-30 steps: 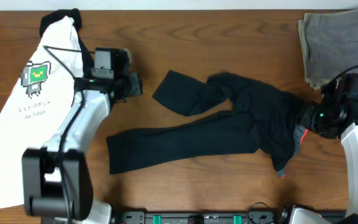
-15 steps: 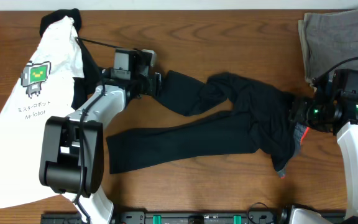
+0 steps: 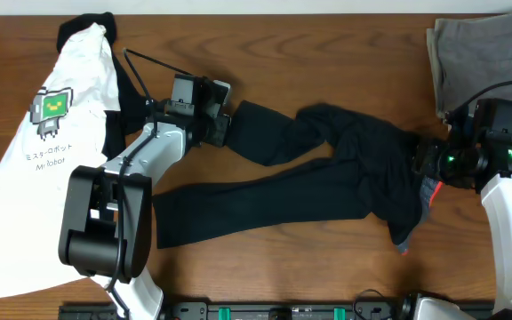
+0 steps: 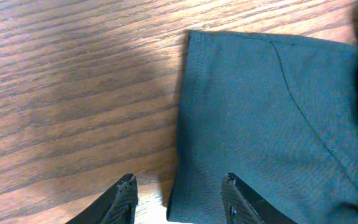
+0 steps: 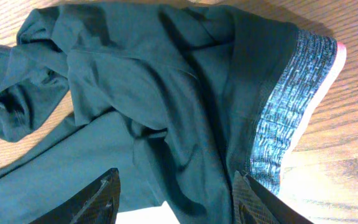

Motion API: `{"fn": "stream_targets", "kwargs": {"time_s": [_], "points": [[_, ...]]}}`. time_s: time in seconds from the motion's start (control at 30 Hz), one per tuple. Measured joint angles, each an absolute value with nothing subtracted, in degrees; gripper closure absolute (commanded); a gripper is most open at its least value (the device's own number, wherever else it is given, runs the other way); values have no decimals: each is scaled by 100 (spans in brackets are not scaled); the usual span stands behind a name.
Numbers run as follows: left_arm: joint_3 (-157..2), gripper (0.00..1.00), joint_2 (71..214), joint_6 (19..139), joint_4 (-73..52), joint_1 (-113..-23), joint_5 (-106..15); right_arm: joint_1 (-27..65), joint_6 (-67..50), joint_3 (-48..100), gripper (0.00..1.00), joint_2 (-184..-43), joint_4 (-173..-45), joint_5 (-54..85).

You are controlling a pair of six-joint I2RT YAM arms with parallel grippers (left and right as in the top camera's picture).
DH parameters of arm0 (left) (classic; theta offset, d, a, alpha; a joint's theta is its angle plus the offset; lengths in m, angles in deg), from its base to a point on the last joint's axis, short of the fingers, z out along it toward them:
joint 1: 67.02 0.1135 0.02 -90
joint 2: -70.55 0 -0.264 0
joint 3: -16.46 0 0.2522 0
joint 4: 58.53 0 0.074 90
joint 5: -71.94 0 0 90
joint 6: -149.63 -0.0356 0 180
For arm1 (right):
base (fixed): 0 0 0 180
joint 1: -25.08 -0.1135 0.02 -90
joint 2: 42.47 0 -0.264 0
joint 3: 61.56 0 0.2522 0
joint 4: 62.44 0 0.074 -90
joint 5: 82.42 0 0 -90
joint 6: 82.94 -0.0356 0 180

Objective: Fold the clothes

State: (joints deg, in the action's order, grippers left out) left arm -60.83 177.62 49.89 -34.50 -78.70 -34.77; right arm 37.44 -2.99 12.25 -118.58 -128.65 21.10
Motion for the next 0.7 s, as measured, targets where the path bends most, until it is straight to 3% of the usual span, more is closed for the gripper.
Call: {"fn": "stream_targets", "kwargs": {"time_s": [0.37, 0.5, 0.57, 0.7], "points": [[-6083, 56, 18123, 4840, -3306, -7958, -3414, 3744, -296, 1225, 44, -11858, -12869, 2110], [-6085, 72, 18147, 4794, -3275, -7980, -3405, 3744, -296, 1225, 44, -11858, -12869, 2110], [-6085, 90, 18147, 4812, -3251, -8006, -3394, 3744, -296, 1225, 44, -11858, -12865, 2110], [-6085, 94, 18147, 4827, -3289, -8102, -3375, 3744, -296, 1225, 44, -11858, -12863, 2110]]}}
